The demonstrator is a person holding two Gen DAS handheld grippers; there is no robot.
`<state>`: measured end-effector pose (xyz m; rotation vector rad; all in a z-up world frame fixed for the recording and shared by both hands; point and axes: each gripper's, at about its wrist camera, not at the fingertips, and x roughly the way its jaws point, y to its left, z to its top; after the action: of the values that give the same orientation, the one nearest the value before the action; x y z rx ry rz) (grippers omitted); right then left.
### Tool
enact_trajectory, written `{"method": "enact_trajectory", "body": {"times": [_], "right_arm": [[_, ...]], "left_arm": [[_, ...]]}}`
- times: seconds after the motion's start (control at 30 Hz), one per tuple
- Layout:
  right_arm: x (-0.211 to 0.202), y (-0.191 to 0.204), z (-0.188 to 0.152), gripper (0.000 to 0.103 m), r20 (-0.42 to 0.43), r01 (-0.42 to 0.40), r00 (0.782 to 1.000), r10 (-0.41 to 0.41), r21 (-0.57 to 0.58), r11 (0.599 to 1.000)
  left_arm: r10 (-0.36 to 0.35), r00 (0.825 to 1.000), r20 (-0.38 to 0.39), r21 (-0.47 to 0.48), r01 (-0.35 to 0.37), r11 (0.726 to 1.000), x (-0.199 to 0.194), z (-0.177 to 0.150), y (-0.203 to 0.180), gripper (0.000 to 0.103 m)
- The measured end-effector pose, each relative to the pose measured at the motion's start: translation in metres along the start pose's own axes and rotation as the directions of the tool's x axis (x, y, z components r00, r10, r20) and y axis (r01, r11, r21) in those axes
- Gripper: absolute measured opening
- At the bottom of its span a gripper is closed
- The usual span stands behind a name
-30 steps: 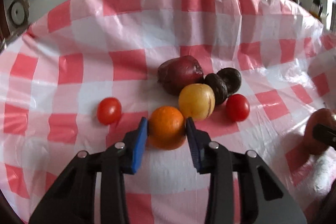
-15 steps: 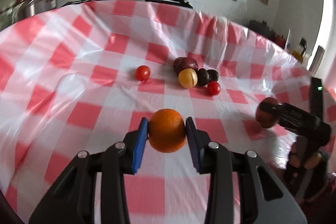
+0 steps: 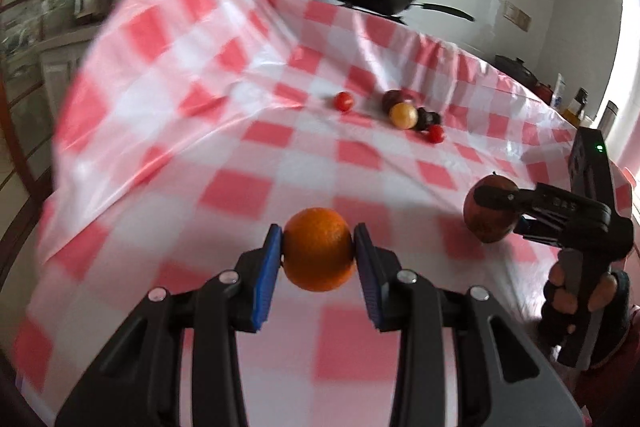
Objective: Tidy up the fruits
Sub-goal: 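Carry the apple and orange to the white box and open both tools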
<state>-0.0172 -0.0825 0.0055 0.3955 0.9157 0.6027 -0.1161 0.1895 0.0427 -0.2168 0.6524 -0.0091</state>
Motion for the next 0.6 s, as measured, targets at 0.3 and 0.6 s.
{"method": "enact_trajectory", "body": {"times": [0.3, 0.6], "right_arm": [[0.024, 0.087, -0.050, 0.067, -0.103, -0.134, 0.987, 0.121, -0.131, 0.982], [0.035, 0.139, -0.081, 0.067, -0.161, -0.149, 0.982, 0.103, -0.302, 0.942]], "left_arm": [[0.106, 0.994, 0.025, -0.065, -0.104, 0.992, -0.053, -0.028, 0.064, 0.037], [0.142, 0.987, 0.078, -0.112, -0.133, 0.985, -0.091, -0.035, 0.092, 0.035]]}}
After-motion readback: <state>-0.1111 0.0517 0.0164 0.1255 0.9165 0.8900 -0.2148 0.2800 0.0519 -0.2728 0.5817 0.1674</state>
